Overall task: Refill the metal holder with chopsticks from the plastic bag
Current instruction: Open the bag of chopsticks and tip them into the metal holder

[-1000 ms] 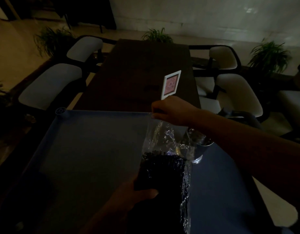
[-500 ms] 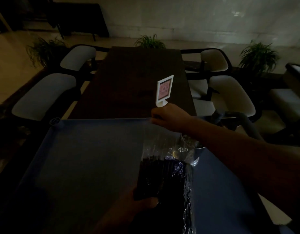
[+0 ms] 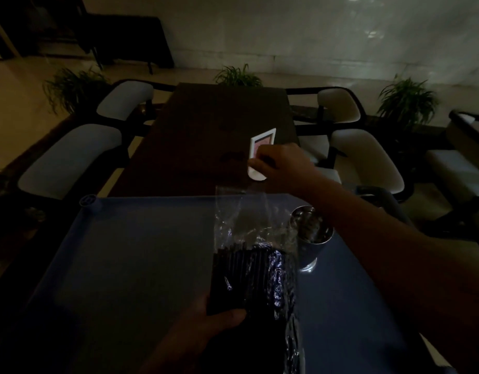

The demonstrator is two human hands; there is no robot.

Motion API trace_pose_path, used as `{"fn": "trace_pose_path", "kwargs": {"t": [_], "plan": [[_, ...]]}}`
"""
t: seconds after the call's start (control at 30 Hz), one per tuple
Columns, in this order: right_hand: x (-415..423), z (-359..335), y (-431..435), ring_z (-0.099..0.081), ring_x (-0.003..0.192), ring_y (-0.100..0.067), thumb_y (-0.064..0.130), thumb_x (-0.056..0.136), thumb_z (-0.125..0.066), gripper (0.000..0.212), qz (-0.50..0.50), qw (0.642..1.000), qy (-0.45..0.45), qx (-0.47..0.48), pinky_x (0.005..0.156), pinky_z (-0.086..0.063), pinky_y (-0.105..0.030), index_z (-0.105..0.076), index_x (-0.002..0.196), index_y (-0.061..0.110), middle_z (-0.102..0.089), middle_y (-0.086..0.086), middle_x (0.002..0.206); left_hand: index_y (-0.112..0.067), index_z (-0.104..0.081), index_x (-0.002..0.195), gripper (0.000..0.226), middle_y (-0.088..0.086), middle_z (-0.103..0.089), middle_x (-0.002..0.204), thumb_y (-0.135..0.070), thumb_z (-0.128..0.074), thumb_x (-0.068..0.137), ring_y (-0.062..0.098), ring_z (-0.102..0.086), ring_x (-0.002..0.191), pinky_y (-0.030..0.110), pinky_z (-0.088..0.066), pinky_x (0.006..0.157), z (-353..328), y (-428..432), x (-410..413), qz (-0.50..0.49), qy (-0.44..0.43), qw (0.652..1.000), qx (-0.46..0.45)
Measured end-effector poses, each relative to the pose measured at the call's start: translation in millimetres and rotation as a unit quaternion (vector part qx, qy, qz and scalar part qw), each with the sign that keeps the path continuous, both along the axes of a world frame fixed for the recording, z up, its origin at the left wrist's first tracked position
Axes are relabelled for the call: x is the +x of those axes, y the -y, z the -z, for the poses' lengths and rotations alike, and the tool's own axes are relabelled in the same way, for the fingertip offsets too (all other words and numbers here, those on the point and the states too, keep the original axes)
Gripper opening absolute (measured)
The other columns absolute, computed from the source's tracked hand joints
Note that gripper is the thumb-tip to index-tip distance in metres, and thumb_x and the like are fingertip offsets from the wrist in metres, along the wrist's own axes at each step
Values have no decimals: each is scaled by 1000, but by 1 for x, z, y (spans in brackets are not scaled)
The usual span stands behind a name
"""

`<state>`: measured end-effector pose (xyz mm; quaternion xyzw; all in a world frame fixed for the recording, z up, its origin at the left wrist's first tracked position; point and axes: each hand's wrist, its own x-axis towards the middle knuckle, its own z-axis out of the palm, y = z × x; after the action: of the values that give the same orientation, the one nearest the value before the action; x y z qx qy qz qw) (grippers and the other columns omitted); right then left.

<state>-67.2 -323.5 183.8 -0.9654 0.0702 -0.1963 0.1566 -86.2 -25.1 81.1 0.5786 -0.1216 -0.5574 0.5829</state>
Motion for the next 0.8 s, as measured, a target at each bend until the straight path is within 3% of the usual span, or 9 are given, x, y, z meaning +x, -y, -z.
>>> {"fn": "trace_pose_path", "kwargs": {"t": [0.13, 0.23, 0.33, 0.43, 0.5, 0.57, 0.63, 0.73, 0.8], "plan": [[-52, -5, -7, -48, 67, 9, 27, 93, -58, 15, 44, 996, 81, 2, 61, -34, -8, -62, 101, 16, -58, 8, 90, -14, -63, 116, 63, 15, -77, 102, -9, -86, 58, 33, -74, 93, 44, -60, 74, -2, -2, 8, -44, -53, 998, 6], [-106, 20, -27, -57, 69, -10, 21, 92, -58, 22, 65, 991, 118, -23, 58, -49, -24, -61, 112, 14, -59, 1, 96, -10, -65, 114, 85, 22, -74, 107, -15, -99, 35, 41, -70, 100, 57, -50, 93, -5, 4, 12, -67, -78, 995, -2], [-153, 59, -51, -64, 97, -22, 24, 89, -64, 43, 75, 992, 96, -34, 73, -56, -32, -54, 130, 16, -58, -5, 120, -9, -69, 110, 89, 20, -75, 106, -17, -100, 27, 37, -72, 98, 50, -56, 82, -7, 13, 14, -73, -75, 994, -17], [-181, 89, -72, -55, 120, -24, 26, 77, -73, 82, 60, 997, 47, 8, 87, -56, -38, -34, 149, 28, -42, -8, 143, -8, -74, 100, 66, 19, -77, 98, -9, -97, 38, 34, -75, 85, 39, -60, 62, -7, 21, 15, -81, -80, 993, -22], [-190, 101, -84, -46, 131, -28, 21, 72, -74, 95, 59, 997, 45, 7, 98, -49, -40, -25, 152, 33, -31, -12, 152, -8, -74, 101, 59, 20, -76, 97, -7, -93, 44, 34, -75, 84, 40, -59, 63, -10, 26, 13, -81, -79, 993, -24], [-193, 103, -94, -41, 138, -26, 24, 80, -73, 82, 75, 994, 69, 47, 103, -43, -39, -31, 149, 37, -31, -8, 156, -12, -77, 96, 51, 18, -76, 101, -9, -90, 48, 33, -74, 89, 41, -57, 70, -17, 34, 9, -55, -71, 996, -21], [-190, 100, -105, -38, 141, -16, 42, 96, -56, 50, 100, 984, 100, 104, 110, -39, -41, -40, 143, 44, -37, 5, 154, -14, -76, 100, 55, 16, -76, 104, -12, -91, 47, 32, -73, 95, 43, -55, 79, -21, 40, 4, -32, -61, 998, -12], [-190, 97, -113, -30, 144, -24, 38, 104, -38, 39, 95, 989, 113, -25, 114, -32, -45, -47, 141, 34, -38, -5, 150, -13, -70, 112, 79, 14, -76, 106, -21, -97, 37, 34, -70, 102, 52, -49, 96, -22, 48, 0, -13, -28, 999, 22], [-193, 97, -114, -37, 141, -27, 33, 105, -39, 36, 79, 987, 128, -58, 111, -36, -49, -54, 138, 28, -48, -8, 145, -15, -74, 105, 82, 13, -77, 103, -29, -99, 29, 33, -72, 99, 50, -50, 95, -24, 49, -4, -9, -18, 999, 27]]}}
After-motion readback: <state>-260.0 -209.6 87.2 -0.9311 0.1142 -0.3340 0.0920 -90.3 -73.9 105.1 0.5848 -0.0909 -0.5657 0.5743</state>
